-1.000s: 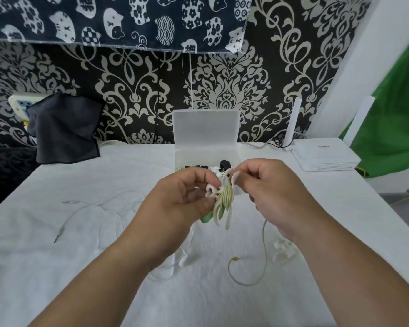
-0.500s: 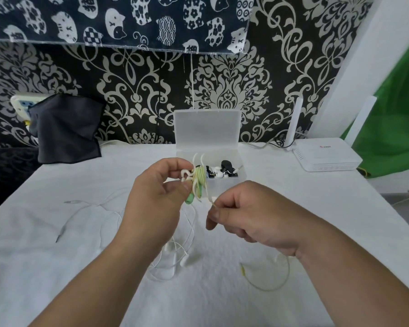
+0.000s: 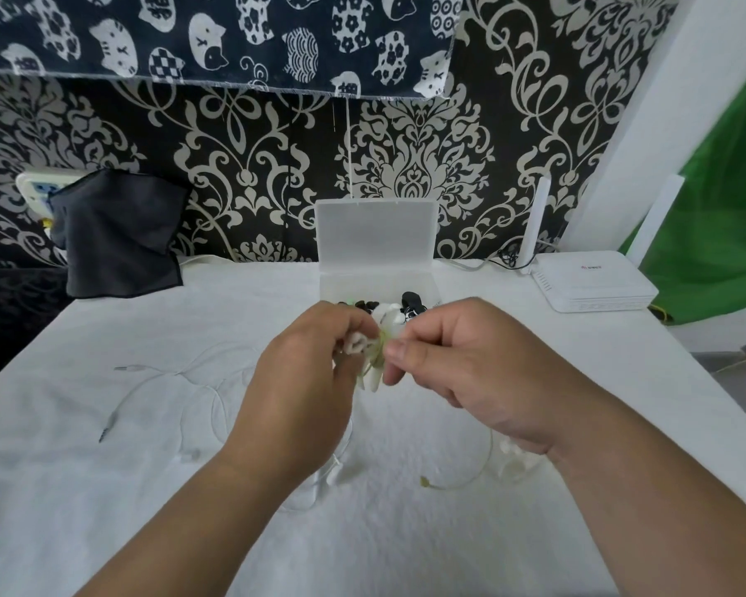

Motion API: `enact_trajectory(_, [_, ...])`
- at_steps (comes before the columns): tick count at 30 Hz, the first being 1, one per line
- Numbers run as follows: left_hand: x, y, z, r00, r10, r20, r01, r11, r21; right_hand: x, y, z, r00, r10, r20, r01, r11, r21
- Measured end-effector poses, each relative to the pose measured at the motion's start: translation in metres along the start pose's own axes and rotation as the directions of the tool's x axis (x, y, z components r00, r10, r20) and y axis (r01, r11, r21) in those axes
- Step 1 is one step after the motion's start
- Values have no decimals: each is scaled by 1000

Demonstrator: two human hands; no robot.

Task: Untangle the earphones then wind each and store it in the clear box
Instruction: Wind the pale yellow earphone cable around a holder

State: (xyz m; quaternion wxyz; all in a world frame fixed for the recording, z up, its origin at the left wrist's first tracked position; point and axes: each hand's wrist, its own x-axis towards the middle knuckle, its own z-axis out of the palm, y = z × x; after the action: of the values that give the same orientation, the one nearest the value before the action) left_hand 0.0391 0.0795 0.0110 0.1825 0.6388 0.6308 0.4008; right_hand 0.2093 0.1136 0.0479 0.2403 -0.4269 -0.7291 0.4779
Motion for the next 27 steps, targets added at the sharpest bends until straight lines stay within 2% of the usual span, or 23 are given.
enact_trajectory(3, [0,1,0,996,-7,92,10,999,-33,1,0,-7,988,-53,-148,45,997,-57])
enact_trajectory(6, [0,5,-2,980,-42,196,76,982,-170,4,6,-10,949,-113,-295,57,980,-192])
enact_trajectory(9, [-1,7,-4,962,-53,267,132,948,-290,8,13,-10,908,-122,-401,39,977,-209])
enact_trajectory(13, [1,6,-6,954,-56,296,165,920,-356,11,19,-9,897,-63,-438,2,990,-139])
enact_trajectory(16, [0,8,-8,949,-64,309,182,911,-370,12,17,-6,888,-83,-452,19,989,-144])
enact_trajectory(19, [-1,11,-6,961,-107,254,193,919,-345,7,5,-7,902,-148,-406,108,987,-120])
enact_trajectory(23, [1,11,-4,967,-154,201,215,919,-330,0,-8,-5,959,-220,-179,219,975,-26])
enact_trajectory(27, [3,6,-1,965,-181,190,235,917,-322,-2,-8,-1,977,-213,-13,213,975,65])
